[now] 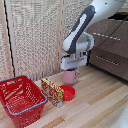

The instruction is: Move your gripper towards the pink mug and hold it gently. Lift the pink mug from the surface. Position it above the basket, lowering it gently until it is placed inside. Release the grip on the pink mug, completing the task.

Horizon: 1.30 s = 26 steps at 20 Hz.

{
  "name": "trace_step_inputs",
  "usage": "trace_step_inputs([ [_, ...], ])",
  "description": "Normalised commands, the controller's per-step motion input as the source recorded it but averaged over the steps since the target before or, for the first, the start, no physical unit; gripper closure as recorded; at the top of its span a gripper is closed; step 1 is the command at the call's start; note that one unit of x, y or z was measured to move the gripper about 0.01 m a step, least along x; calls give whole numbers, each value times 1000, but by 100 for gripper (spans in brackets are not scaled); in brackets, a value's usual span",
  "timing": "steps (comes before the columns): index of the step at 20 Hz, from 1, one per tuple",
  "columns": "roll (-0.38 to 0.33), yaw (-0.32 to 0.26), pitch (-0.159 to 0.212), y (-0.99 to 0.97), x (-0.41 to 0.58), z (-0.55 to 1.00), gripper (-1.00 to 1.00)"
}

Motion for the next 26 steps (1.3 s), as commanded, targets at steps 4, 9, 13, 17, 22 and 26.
trace_step_inputs([
  [4,99,0,0,0,349,746,100],
  [9,67,0,17,45,287,910,100],
  [13,18,22,83,191,157,906,100],
  [17,-6,0,63,339,59,855,100],
  [22,-35,0,77,684,43,618,100],
  [26,-35,0,24,891,0,419,100],
])
